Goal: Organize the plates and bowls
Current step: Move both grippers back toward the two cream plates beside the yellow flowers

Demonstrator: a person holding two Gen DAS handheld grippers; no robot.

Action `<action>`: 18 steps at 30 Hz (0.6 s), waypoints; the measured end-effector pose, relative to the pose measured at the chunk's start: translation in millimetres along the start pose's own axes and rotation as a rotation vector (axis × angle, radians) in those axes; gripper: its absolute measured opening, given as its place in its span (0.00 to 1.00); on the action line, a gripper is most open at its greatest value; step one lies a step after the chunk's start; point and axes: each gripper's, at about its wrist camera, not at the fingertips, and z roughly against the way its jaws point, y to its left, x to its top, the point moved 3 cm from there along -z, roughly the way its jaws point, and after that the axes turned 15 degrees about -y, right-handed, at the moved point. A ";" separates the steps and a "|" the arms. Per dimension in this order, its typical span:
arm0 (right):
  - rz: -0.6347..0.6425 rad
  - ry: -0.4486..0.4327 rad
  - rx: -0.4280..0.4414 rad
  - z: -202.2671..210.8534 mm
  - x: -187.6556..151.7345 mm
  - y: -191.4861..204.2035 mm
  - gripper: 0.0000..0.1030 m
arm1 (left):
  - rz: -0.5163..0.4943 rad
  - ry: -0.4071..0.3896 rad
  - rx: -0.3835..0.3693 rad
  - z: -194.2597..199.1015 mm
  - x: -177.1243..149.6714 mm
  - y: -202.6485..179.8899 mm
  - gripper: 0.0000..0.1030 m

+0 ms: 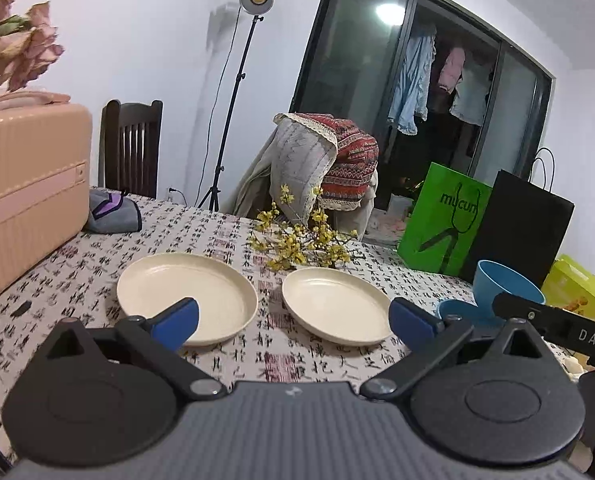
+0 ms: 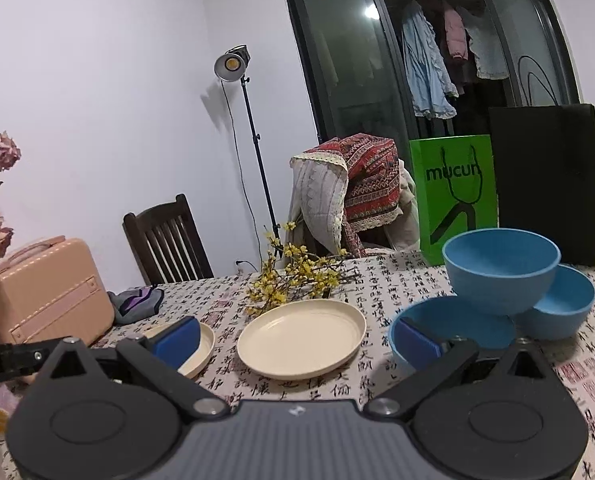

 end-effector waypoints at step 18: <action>0.021 0.049 -0.011 -71.9 -9.9 18.3 1.00 | -0.012 0.041 0.062 -67.3 7.2 23.4 1.00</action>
